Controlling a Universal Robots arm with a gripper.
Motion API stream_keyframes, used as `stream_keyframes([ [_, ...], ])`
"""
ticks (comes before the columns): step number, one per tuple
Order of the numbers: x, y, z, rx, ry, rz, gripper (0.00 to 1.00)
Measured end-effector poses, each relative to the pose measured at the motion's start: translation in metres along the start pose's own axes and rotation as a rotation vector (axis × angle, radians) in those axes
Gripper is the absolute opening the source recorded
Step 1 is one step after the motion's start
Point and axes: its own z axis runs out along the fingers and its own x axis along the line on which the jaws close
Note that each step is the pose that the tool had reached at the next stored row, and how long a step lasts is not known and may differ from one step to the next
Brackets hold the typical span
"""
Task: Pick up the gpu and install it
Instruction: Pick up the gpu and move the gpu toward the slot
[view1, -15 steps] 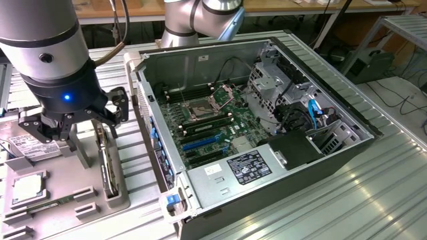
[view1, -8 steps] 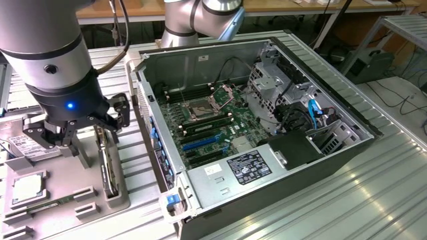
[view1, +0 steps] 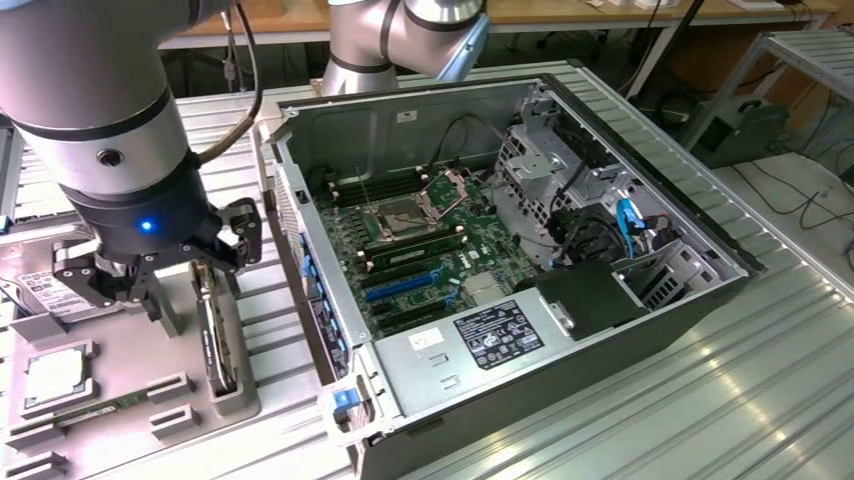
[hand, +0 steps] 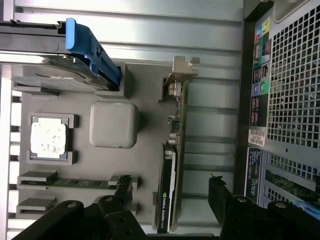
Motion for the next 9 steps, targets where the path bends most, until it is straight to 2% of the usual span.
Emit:
stream_keyframes([
  [9, 0.000, -0.0030, 0.0162, 0.0000, -0.0002, 0.000, 0.72],
])
